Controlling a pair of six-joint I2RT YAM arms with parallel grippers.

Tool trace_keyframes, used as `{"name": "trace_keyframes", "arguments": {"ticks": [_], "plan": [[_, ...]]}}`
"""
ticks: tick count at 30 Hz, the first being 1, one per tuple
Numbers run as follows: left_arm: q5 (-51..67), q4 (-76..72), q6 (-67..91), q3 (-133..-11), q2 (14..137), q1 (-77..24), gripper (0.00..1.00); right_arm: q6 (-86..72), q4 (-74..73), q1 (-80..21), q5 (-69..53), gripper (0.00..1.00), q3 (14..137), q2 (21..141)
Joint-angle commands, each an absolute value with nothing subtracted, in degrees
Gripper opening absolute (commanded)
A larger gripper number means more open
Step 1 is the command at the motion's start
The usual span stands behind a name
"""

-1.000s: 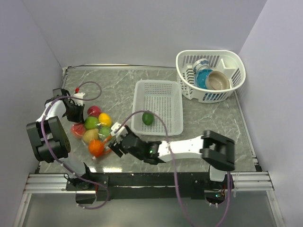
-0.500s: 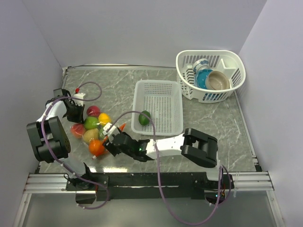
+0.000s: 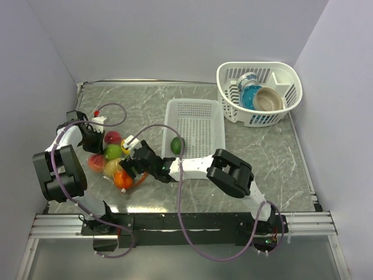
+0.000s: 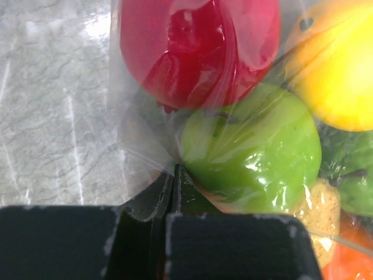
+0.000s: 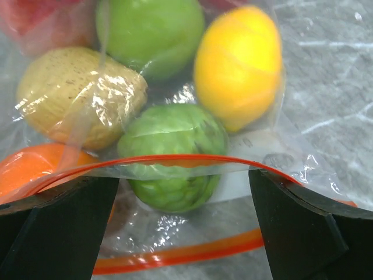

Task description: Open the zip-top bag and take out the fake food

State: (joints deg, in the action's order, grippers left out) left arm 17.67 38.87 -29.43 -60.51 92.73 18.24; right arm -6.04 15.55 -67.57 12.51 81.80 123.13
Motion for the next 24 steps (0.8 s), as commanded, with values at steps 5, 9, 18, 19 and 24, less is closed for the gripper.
{"name": "trace_keyframes", "arguments": {"ticks": [5, 9, 18, 19, 24], "plan": [[19.78, 41.75, -29.97, -57.66, 91.05, 15.21, 0.03, -8.60, 14.77, -68.20, 10.02, 1.00, 89.82, 126.82], [19.95, 42.01, -30.06, -57.04, 89.83, 14.59, 0.03, -10.63, 13.19, -68.20, 9.67, 1.00, 89.65, 128.23], [17.93, 40.96, -30.76, -55.02, 88.07, 14.68, 0.02, -12.75, 11.60, -68.64, 10.98, 1.00, 81.83, 126.56], [17.93, 41.13, -30.76, -54.93, 87.89, 14.59, 0.02, -12.57, 11.60, -68.73, 11.33, 0.99, 80.61, 126.30], [17.14, 40.87, -30.94, -53.88, 86.05, 14.68, 0.02, -13.01, 13.88, -68.91, 11.51, 0.81, 76.29, 124.11]]}}
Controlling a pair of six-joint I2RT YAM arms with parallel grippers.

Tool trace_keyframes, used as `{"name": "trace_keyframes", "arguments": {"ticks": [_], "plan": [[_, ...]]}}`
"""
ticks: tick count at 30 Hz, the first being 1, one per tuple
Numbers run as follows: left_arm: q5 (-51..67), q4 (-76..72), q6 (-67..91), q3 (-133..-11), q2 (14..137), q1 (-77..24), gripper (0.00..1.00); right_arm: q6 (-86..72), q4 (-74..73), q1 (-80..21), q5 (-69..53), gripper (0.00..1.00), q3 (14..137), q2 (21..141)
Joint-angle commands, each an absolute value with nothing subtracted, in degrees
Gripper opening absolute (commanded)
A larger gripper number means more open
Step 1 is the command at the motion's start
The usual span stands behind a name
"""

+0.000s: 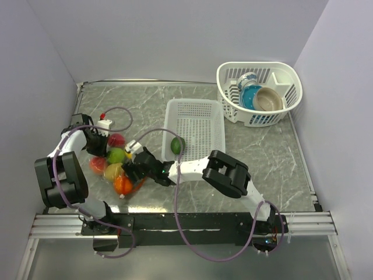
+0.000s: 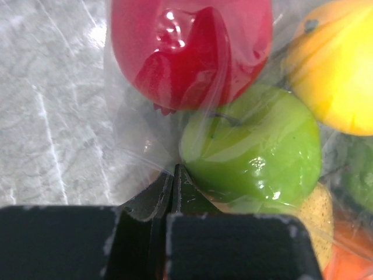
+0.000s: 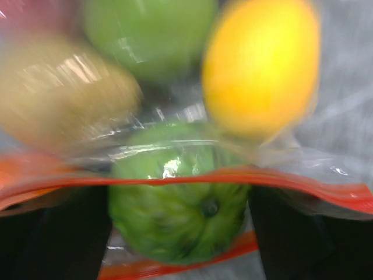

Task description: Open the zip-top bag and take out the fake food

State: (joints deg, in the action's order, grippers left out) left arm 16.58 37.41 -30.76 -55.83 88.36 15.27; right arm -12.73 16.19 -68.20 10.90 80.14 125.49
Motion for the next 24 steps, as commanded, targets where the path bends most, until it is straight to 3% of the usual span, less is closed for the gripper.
{"name": "trace_keyframes", "arguments": {"ticks": [1, 2, 5, 11, 19, 22, 24], "plan": [[16.96, 40.78, -31.02, -53.88, 85.96, 14.76, 0.02, -12.92, 15.10, -68.91, 11.77, 0.76, 75.16, 123.67], [16.70, 40.69, -30.94, -53.70, 85.78, 14.68, 0.02, -12.75, 15.81, -68.82, 11.86, 0.65, 74.62, 122.62], [16.00, 40.87, -31.03, -53.53, 85.52, 14.68, 0.01, -12.39, 17.75, -68.99, 12.22, 0.53, 73.13, 120.25], [12.05, 37.71, -29.98, -52.38, 84.90, 14.76, 0.01, -11.34, 19.42, -69.78, 14.50, 0.41, 67.34, 110.25], [2.38, 31.99, -23.82, -54.75, 91.22, 15.12, 0.01, -12.48, 19.86, -70.05, 16.25, 0.35, 53.38, 89.34], [2.55, 31.90, -23.38, -55.11, 91.93, 15.12, 0.01, -11.78, 18.38, -68.91, 23.01, 0.34, 50.02, 83.61], [2.90, 32.16, -23.73, -54.84, 90.97, 15.12, 0.01, -13.17, 16.45, -65.85, 31.17, 0.24, 49.83, 82.27]]}}
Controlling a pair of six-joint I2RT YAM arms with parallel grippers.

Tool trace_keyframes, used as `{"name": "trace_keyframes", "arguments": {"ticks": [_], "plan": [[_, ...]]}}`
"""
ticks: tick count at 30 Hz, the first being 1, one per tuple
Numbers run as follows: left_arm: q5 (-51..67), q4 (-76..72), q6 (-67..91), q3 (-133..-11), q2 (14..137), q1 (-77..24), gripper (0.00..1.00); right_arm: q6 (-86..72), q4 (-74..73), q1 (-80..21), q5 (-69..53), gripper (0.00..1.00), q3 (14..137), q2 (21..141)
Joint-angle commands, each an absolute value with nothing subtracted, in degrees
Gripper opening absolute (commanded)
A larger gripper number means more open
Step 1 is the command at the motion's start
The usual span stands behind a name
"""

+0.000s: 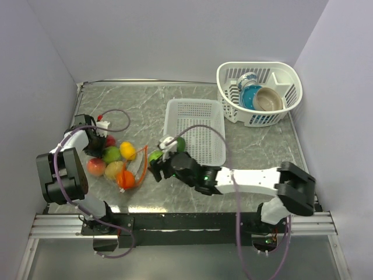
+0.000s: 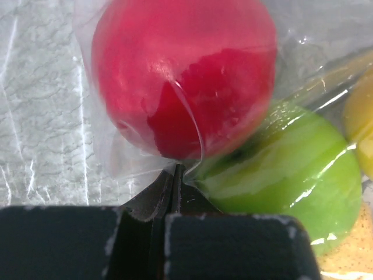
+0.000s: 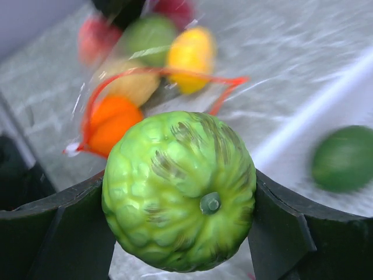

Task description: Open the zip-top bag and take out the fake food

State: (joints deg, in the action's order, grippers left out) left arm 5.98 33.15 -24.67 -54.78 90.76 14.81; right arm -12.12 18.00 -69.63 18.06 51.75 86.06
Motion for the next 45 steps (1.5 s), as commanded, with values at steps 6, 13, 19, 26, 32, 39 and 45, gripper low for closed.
{"name": "trace_keyframes", "arguments": {"ticks": [6, 13, 19, 26, 32, 39, 45], "plan": [[2.91, 43.20, -23.82, -63.61, 92.45, 12.05, 0.01, -21.36, -1.28, -55.47, 40.61, 0.30, 59.56, 87.97], [7.73, 55.97, -20.92, -77.95, 88.95, 7.82, 0.01, -22.77, -2.29, -53.79, 39.02, 1.00, 61.61, 90.27], [3.88, 51.69, -21.18, -71.56, 86.31, 7.82, 0.01, -12.76, 4.47, -60.72, 43.59, 1.00, 59.59, 87.20], [-1.93, 42.02, -21.18, -60.39, 88.50, 7.82, 0.01, -6.77, 12.29, -72.15, 34.67, 0.98, 54.68, 83.24], [-4.57, 37.45, -21.09, -57.75, 92.02, 7.74, 0.01, -11.16, 19.94, -74.18, 21.11, 0.89, 48.08, 85.69], [-4.84, 36.03, -21.09, -57.48, 92.73, 7.73, 0.01, -9.23, 23.56, -74.35, 16.18, 0.90, 52.72, 95.87], [-5.10, 35.86, -21.09, -57.22, 92.64, 7.12, 0.01, -6.77, 23.73, -74.27, 13.36, 0.90, 60.46, 104.13]]}}
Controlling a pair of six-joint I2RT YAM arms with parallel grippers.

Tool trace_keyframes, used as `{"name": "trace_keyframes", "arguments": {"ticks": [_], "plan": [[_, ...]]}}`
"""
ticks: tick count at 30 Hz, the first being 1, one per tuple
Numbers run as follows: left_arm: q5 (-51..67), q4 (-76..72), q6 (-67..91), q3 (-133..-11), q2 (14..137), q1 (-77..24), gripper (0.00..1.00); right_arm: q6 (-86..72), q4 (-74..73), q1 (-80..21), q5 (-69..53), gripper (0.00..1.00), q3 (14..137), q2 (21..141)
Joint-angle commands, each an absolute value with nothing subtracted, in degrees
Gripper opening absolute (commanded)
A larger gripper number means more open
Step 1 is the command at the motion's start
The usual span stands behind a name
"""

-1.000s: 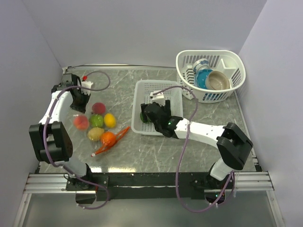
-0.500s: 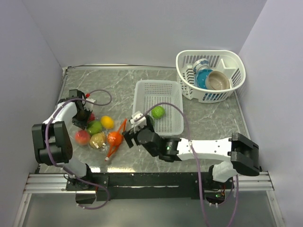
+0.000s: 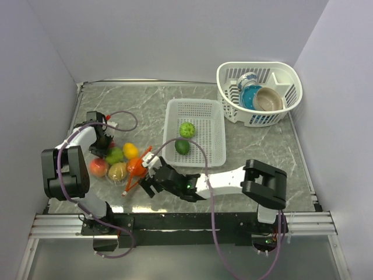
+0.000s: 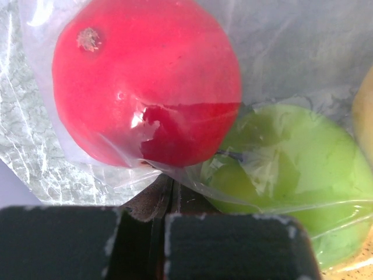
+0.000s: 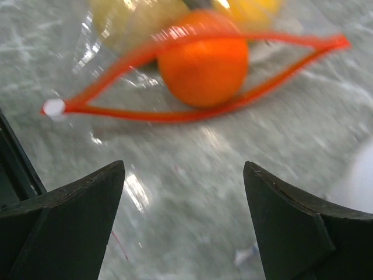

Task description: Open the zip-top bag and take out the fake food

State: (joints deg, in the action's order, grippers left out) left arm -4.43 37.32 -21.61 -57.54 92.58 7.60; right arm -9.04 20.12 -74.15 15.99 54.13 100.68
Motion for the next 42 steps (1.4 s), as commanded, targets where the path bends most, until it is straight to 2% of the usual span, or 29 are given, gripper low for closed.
{"name": "trace_keyframes", "arguments": {"ticks": [1, 13, 20, 28, 31, 40, 42], "plan": [[-5.10, 35.77, -21.09, -57.13, 92.64, 7.03, 0.01, -6.59, 23.64, -74.18, 13.10, 0.90, 61.43, 105.11], [-2.73, 36.47, -22.06, -56.51, 91.23, 6.50, 0.01, -4.05, 20.83, -71.28, 12.04, 0.92, 71.62, 115.75], [-0.44, 37.71, -23.82, -55.90, 89.65, 6.33, 0.01, -0.44, 20.22, -70.05, 16.17, 0.99, 75.40, 119.79], [1.05, 38.85, -24.87, -55.81, 88.68, 5.45, 0.01, -1.93, 18.81, -69.35, 12.49, 0.98, 81.47, 123.04], [0.70, 38.50, -24.96, -55.37, 88.59, 5.36, 0.01, -3.33, 18.72, -69.35, 10.64, 0.90, 81.91, 123.05], [0.18, 35.34, -25.14, -52.91, 90.26, 5.27, 0.01, -6.32, 19.60, -69.35, 10.54, 0.49, 73.32, 118.05], [-1.84, 34.63, -24.87, -52.47, 90.88, 5.27, 0.01, -7.12, 20.65, -69.35, 10.90, 0.36, 70.77, 116.38]]}}
